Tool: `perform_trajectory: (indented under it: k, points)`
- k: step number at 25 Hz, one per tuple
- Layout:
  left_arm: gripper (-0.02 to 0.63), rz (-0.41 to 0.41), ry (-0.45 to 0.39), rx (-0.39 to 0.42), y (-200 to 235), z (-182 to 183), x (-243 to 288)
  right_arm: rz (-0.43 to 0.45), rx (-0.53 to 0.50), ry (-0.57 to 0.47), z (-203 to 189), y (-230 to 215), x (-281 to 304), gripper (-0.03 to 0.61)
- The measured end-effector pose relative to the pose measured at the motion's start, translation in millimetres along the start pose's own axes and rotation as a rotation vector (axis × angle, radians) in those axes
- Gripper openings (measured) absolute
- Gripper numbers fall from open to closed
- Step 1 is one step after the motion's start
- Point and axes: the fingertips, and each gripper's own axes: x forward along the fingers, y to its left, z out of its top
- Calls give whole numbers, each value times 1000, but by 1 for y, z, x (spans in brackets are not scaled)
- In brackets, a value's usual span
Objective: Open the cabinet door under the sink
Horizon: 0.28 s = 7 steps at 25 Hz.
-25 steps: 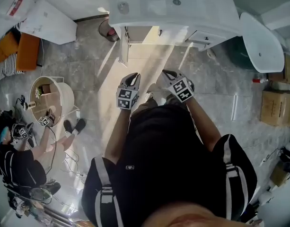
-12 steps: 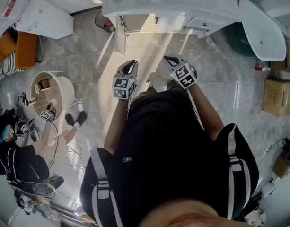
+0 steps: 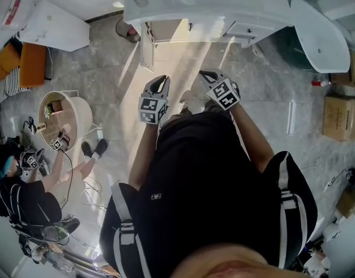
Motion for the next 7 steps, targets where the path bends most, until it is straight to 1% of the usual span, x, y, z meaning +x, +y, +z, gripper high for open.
perform_trajectory:
  k: [7]
  points:
    - [38,8,8,-11,4,-7,-6,-2,-2,9,-2,3,-1,58]
